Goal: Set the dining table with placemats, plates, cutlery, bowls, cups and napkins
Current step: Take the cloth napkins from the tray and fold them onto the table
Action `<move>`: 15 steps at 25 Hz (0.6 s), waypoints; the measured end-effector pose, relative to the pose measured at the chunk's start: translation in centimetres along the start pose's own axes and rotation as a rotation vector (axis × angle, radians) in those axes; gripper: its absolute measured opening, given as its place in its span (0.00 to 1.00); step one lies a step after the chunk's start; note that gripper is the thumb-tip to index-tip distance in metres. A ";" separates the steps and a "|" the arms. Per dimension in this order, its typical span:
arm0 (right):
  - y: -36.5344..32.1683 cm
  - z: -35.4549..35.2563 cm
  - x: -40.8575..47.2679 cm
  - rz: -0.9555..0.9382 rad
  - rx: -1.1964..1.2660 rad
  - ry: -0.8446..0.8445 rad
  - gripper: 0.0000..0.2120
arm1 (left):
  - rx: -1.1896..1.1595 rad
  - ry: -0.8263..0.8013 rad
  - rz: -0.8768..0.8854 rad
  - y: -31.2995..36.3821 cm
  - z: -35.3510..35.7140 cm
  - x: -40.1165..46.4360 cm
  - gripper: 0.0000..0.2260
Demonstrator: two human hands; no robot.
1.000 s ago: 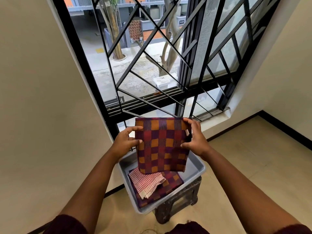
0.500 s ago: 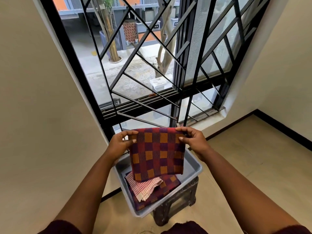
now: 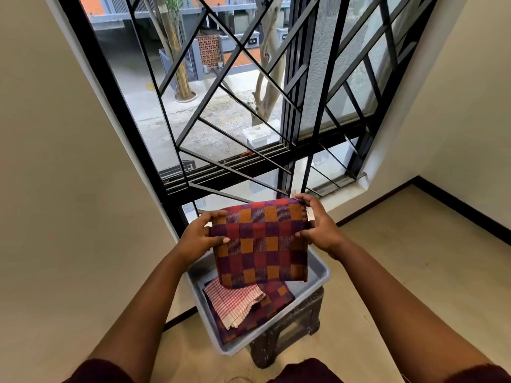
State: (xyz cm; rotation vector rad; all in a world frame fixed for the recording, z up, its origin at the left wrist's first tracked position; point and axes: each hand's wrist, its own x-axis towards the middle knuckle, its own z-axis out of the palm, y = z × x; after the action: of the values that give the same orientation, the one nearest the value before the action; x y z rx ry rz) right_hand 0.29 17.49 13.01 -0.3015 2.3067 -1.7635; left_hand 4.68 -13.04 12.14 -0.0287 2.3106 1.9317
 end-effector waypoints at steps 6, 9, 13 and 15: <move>0.3 0.6 -0.1 0.147 0.121 0.047 0.23 | 0.068 0.169 -0.025 -0.2 -0.2 0.2 0.11; 1.0 0.5 0.4 0.179 0.047 0.035 0.25 | 0.242 0.216 -0.012 -0.3 -0.3 0.5 0.07; 0.2 0.6 0.8 0.197 -0.081 0.034 0.17 | 0.274 0.274 0.021 0.2 0.0 1.0 0.07; 0.1 0.8 0.9 0.212 -0.101 0.033 0.08 | 0.229 0.257 -0.007 0.0 -0.2 1.1 0.07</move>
State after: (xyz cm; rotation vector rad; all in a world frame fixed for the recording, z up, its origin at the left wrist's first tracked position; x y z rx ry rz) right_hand -0.30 16.50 12.66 -0.0412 2.3565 -1.5656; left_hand 3.62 -13.17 12.01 -0.2779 2.6769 1.7370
